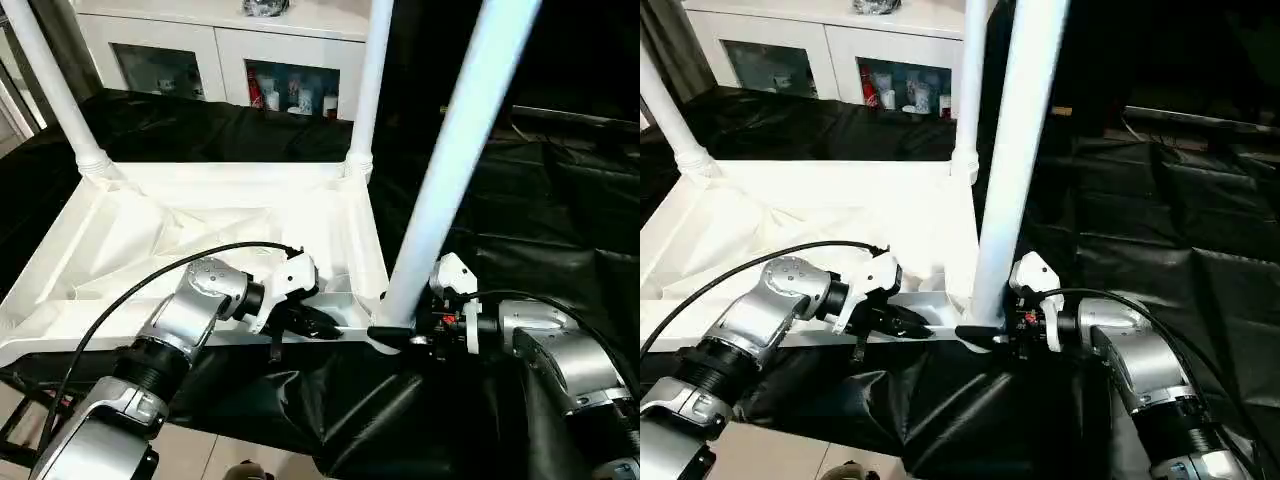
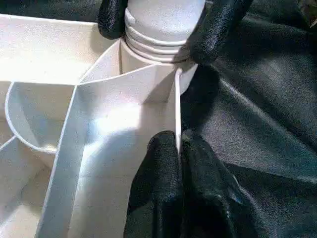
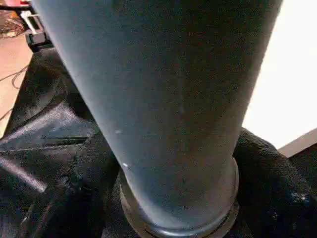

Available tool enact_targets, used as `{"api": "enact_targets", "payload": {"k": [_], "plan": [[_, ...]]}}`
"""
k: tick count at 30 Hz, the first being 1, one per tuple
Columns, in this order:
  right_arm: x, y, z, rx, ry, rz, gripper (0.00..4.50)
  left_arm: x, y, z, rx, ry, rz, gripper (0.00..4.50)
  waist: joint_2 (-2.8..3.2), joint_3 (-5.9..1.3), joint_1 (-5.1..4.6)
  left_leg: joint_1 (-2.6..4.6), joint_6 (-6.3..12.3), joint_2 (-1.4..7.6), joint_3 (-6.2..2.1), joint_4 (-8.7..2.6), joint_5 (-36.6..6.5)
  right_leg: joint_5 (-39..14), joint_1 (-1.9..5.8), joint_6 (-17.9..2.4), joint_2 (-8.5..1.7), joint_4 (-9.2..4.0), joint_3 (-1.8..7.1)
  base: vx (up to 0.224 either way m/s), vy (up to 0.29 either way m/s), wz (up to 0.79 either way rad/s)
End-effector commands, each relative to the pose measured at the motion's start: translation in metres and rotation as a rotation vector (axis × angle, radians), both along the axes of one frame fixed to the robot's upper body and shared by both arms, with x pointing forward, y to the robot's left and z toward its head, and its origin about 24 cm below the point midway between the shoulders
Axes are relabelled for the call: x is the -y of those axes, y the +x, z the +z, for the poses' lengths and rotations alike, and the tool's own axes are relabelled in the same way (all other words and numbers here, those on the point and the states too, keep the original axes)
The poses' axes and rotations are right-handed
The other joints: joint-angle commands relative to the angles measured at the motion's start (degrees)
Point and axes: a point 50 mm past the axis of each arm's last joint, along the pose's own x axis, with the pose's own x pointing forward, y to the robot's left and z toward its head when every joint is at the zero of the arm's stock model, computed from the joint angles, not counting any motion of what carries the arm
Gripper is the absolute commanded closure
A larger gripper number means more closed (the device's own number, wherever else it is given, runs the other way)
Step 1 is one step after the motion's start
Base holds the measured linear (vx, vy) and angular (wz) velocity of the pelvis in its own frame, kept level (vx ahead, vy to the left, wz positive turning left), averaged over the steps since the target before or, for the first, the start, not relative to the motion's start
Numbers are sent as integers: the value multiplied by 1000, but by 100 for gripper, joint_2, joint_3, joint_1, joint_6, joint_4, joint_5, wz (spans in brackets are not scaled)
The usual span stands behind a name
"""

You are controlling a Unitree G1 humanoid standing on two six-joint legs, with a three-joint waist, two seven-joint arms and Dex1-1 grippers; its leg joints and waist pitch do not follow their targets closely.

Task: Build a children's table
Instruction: Rotate leg to tighten

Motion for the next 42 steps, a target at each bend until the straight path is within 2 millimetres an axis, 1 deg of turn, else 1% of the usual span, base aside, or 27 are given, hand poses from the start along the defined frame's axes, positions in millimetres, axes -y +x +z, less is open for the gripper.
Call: {"api": "enact_targets", "payload": {"k": [1, 3, 4, 7, 8, 9, 10, 12, 13, 15, 16, 17, 18, 19, 20, 21, 22, 24, 25, 26, 29, 30, 33, 35, 38, 39, 42], "plan": [[-7, -4, -3, -13, -1, 14, 147, 8, -2, 5, 10, -36, -27, 450, -68, -381, 7, 22, 223, 159, -18, -391, -1233, -1507, 307, -1062, -357, -442, 294, 0, 0, 0], [-10, -2, -5, 0, 3, -26, 166, 10, 2, 5, 24, -44, 15, 450, -69, -377, 0, 20, 210, 155, -17, -392, -1250, -1558, 304, -1041, -355, -448, 295, 0, 0, 0], [-13, 5, -10, 6, -17, -126, 176, 15, 7, 6, 42, -62, 82, 450, -72, -366, -7, 28, 157, 149, -24, -404, -1325, -1736, 297, -981, -354, -467, 289, 0, 0, 0], [-18, 13, -21, 13, -62, -270, 180, 22, 16, 8, 72, -79, 174, 450, -84, -347, -53, 13, 18, 121, -39, -424, -1443, -2244, 296, -796, -364, -520, 271, 0, 0, 0], [-21, 17, -25, 6, -69, -330, 180, 27, 20, 9, 85, -83, 217, 450, -93, -344, -50, 22, 1, 116, -43, -424, -1476, -2379, 299, -732, -370, -544, 265, 0, 0, 0], [-24, 19, -27, 5, -71, -365, 180, 30, 22, 9, 92, -83, 238, 450, -83, -335, -64, 65, -12, 108, -35, -417, -1574, -2623, 255, -661, -374, -584, 269, 0, 0, 0], [-26, 21, -29, 3, -72, -401, 180, 32, 24, 9, 98, -82, 257, 450, -92, -334, -75, 59, -13, 96, -35, -413, -1586, -2732, 258, -606, -378, -598, 275, 0, 0, 0], [-37, 29, -35, -23, -70, -536, 181, 44, 32, 11, 123, -86, 335, 450, -71, -336, -75, 76, -36, 106, -49, -430, -1623, -2737, 247, -564, -375, -598, 276, 0, 0, 0], [-42, 33, -37, -44, -65, -593, 181, 50, 36, 13, 136, -89, 375, 450, -63, -321, -114, 93, -101, 85, -48, -435, -1746, -2867, 220, -553, -354, -617, 261, 0, 0, 0], [-54, 40, -40, -83, -60, -695, 181, 63, 44, 17, 151, -104, 449, 450, -50, -338, -122, 113, -139, 93, -59, -439, -1791, -2842, 228, -541, -367, -629, 259, 0, 0, 0], [-54, 40, -40, -83, -60, -695, 181, 63, 44, 17, 151, -104, 449, 450, -55, -349, -118, 109, -123, 98, -64, -442, -1765, -2691, 237, -567, -363, -614, 265, 0, 0, 0], [-62, 44, -39, -88, -48, -726, 182, 70, 45, 20, 155, -114, 455, 450, -34, -355, -107, 88, -89, 108, -63, -448, -1716, -2452, 253, -597, -365, -594, 282, 0, 0, 0], [-62, 44, -39, -88, -48, -726, 182, 71, 45, 20, 156, -115, 455, 450, -40, -356, -115, 86, -85, 105, -57, -450, -1706, -2353, 242, -625, -356, -583, 288, 0, 0, 0], [-71, 48, -37, -77, -39, -720, 182, 77, 46, 23, 166, -124, 434, 450, -42, -366, -121, 77, -82, 102, -60, -449, -1676, -2251, 259, -660, -360, -564, 288, 0, 0, 0], [-71, 48, -37, -77, -39, -720, 182, 77, 46, 23, 166, -124, 434, 450, -41, -383, -126, 56, -82, 93, -56, -440, -1558, -2022, 284, -723, -354, -533, 287, 0, 0, 0], [-73, 50, -35, -48, -42, -693, 182, 79, 45, 24, 170, -125, 414, 450, -41, -388, -115, 63, -64, 97, -46, -434, -1498, -1881, 284, -751, -350, -526, 294, 0, 0, 0], [-74, 50, -32, -20, -40, -659, 147, 78, 44, 24, 174, -126, 386, 450, -49, -395, -108, 41, 0, 98, -35, -418, -1350, -1515, 308, -868, -352, -479, 302, 0, 0, 0], [-73, 50, -31, -12, -29, -646, 112, 76, 43, 23, 172, -125, 367, 450, -47, -403, -102, 29, 68, 93, -23, -404, -1176, -1208, 326, -962, -345, -447, 303, 0, 0, 0], [-70, 51, -28, 5, -18, -625, 112, 72, 41, 21, 169, -120, 331, 450, -50, -399, -98, 27, 99, 93, -20, -403, -1162, -1209, 329, -986, -349, -449, 297, 0, 0, 0], [-68, 51, -27, 16, -18, -614, 91, 70, 41, 20, 165, -118, 317, 450, -48, -393, -98, 22, 110, 91, -23, -408, -1179, -1293, 339, -973, -351, -456, 292, 0, 0, 0], [-61, 49, -20, 42, 4, -526, 91, 62, 35, 18, 148, -119, 240, 450, -52, -377, -88, 36, 133, 100, -26, -424, -1342, -1571, 338, -891, -351, -492, 295, 0, 0, 0], [-59, 48, -18, 46, 11, -497, 91, 60, 34, 17, 142, -116, 223, 450, -32, -385, -91, 31, 136, 103, -31, -422, -1332, -1553, 343, -894, -359, -484, 300, 0, 0, 0], [-52, 41, -12, 78, 18, -370, 91, 53, 29, 17, 132, -123, 157, 450, -38, -390, -86, 40, 162, 130, -29, -413, -1283, -1315, 345, -981, -354, -459, 304, 0, 0, 0], [-42, 33, -7, 81, 18, -261, 91, 46, 24, 16, 116, -123, 95, 450, -40, -405, -70, 33, 241, 134, -19, -396, -1185, -1038, 354, -1099, -347, -420, 302, 0, 0, 0], [-29, 25, -4, 75, -1, -175, 91, 40, 21, 16, 113, -111, 58, 450, -30, -402, -17, 23, 322, 148, -5, -379, -1106, -898, 338, -1202, -340, -398, 298, 0, 0, 0], [-19, 19, -2, 65, -27, -115, 91, 35, 18, 15, 106, -102, 32, 450, -42, -402, 18, 36, 312, 157, -8, -377, -1150, -986, 355, -1187, -344, -406, 294, 0, 0, 0], [-7, 11, -1, 45, -51, -46, 91, 29, 15, 14, 92, -90, -5, 450, -42, -386, 61, 33, 314, 168, -3, -380, -1273, -1251, 332, -1147, -356, -430, 298, 0, 0, 0]]}}
